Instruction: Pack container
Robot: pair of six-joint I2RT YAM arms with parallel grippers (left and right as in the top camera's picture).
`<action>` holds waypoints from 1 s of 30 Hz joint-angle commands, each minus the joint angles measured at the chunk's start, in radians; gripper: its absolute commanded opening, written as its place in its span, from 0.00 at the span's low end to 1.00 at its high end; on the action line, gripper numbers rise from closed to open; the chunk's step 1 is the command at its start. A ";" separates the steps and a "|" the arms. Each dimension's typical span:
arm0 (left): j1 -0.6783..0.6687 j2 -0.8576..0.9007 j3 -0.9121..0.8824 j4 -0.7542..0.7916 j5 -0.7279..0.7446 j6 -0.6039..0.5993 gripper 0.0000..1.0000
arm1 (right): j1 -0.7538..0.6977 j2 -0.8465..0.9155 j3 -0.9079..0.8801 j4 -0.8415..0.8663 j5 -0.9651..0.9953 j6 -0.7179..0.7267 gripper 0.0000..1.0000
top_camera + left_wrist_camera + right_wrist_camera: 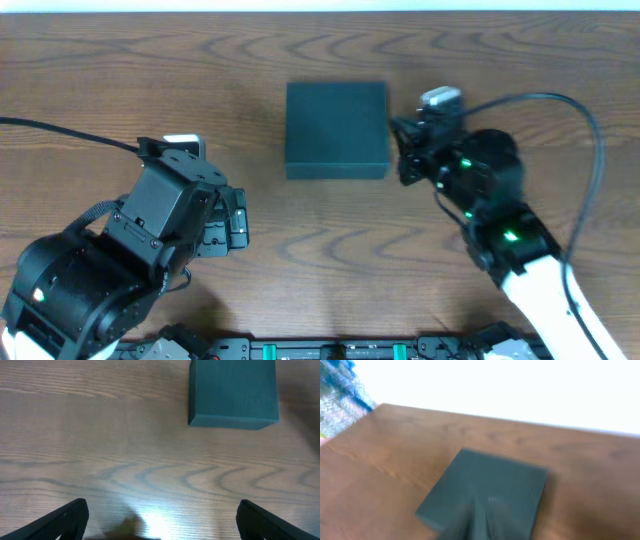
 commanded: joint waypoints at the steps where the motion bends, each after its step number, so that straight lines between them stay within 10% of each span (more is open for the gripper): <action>1: 0.001 0.000 0.010 0.000 0.003 0.010 0.95 | -0.052 -0.099 -0.021 0.017 -0.015 -0.043 0.67; 3: 0.001 0.000 0.010 0.000 0.003 0.010 0.95 | -0.092 -0.159 -0.061 0.056 -0.016 -0.040 0.99; 13: 0.001 0.000 0.010 0.000 0.003 0.010 0.95 | -0.262 -0.489 -0.365 0.414 0.000 -0.040 0.99; 30: 0.001 0.000 0.010 0.000 0.003 0.010 0.95 | -0.400 -0.762 -0.706 0.534 0.011 -0.028 0.99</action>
